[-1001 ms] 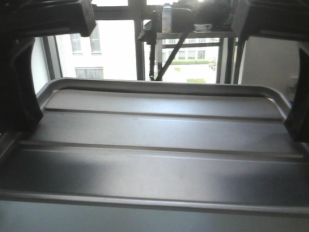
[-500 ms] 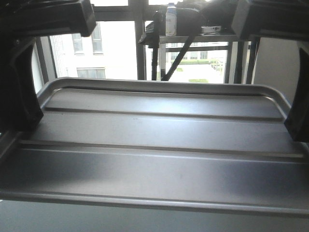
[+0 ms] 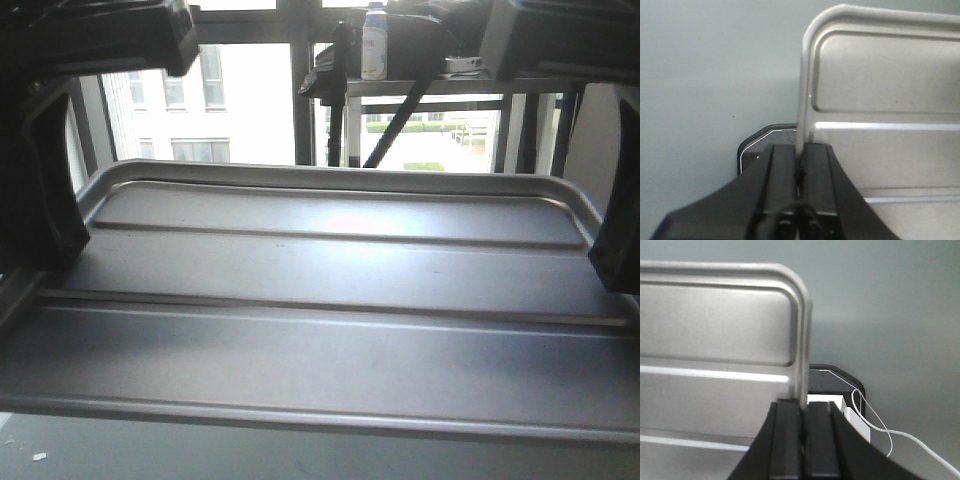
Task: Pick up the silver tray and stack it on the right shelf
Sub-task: 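Keep holding the tray while the base drives to the other shelf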
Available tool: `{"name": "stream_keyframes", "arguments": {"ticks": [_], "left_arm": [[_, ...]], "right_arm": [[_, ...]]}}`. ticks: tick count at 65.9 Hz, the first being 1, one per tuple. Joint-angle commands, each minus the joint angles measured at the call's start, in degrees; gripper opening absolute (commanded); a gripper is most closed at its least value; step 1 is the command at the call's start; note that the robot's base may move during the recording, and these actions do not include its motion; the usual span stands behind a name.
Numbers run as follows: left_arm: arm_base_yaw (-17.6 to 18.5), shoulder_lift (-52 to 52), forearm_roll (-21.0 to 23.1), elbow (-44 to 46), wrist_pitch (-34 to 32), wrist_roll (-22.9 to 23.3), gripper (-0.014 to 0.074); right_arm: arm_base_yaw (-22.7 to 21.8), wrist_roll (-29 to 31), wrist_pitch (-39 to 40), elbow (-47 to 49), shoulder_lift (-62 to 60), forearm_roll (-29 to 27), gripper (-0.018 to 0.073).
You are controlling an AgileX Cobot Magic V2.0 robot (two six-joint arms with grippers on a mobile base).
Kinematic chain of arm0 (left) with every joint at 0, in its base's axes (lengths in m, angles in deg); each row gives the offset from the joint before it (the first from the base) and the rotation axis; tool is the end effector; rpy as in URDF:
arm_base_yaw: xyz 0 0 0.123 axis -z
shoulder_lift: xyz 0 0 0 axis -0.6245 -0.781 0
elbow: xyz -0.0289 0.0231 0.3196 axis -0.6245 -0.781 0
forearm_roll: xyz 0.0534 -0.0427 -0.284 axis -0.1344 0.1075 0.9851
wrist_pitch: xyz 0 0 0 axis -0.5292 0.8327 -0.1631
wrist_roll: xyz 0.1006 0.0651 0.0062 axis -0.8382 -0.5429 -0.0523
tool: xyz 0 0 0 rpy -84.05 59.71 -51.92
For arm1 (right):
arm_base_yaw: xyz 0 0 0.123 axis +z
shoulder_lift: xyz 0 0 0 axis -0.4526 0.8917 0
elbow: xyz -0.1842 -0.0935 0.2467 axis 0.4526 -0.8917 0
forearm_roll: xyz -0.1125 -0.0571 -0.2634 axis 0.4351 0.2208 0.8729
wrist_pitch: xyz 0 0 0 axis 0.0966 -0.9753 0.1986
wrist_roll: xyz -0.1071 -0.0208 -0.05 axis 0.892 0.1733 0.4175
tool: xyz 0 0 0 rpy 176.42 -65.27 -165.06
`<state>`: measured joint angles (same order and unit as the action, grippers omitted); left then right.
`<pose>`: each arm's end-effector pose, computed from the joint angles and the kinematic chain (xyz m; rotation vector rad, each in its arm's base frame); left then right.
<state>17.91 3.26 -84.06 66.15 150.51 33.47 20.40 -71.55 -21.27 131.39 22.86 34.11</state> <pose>0.1699 -0.2156 0.2929 0.1637 2.7729 -0.2078 0.1741 0.1621 0.2836 0.1533 2.7793 0.2517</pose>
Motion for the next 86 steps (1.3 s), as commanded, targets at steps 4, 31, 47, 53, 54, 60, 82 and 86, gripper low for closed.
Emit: {"name": "stream_keyframes", "arguments": {"ticks": [4,31,47,53,54,60,82,86], "left_arm": [[0.2,1.8,-3.2,1.4,2.3,0.0,-0.0099],[0.2,1.8,-3.2,1.4,2.3,0.0,-0.0099],[0.2,1.8,-3.2,1.4,2.3,0.0,-0.0099],[0.2,1.8,-3.2,1.4,2.3,0.0,-0.0099],[0.2,1.8,-3.2,1.4,2.3,0.0,-0.0099],[0.2,1.8,-3.2,1.4,2.3,0.0,-0.0099],[0.2,1.8,-3.2,1.4,2.3,0.0,-0.0099],[0.2,1.8,-3.2,1.4,2.3,0.0,-0.0099]], "right_arm": [[-0.3,0.4,-2.0,1.4,-1.4,3.1,0.0059],[-0.3,0.4,-2.0,1.4,-1.4,3.1,0.0059],[-0.3,0.4,-2.1,1.4,-1.4,3.1,0.0059],[-0.3,0.4,-2.1,1.4,-1.4,3.1,0.0059],[-0.3,0.4,-2.1,1.4,-1.4,3.1,0.0059],[-0.3,0.4,-2.1,1.4,-1.4,3.1,0.0059],[-0.3,0.4,-2.1,1.4,-1.4,3.1,0.0059],[-0.3,0.4,-2.1,1.4,-1.4,3.1,0.0059]]}}
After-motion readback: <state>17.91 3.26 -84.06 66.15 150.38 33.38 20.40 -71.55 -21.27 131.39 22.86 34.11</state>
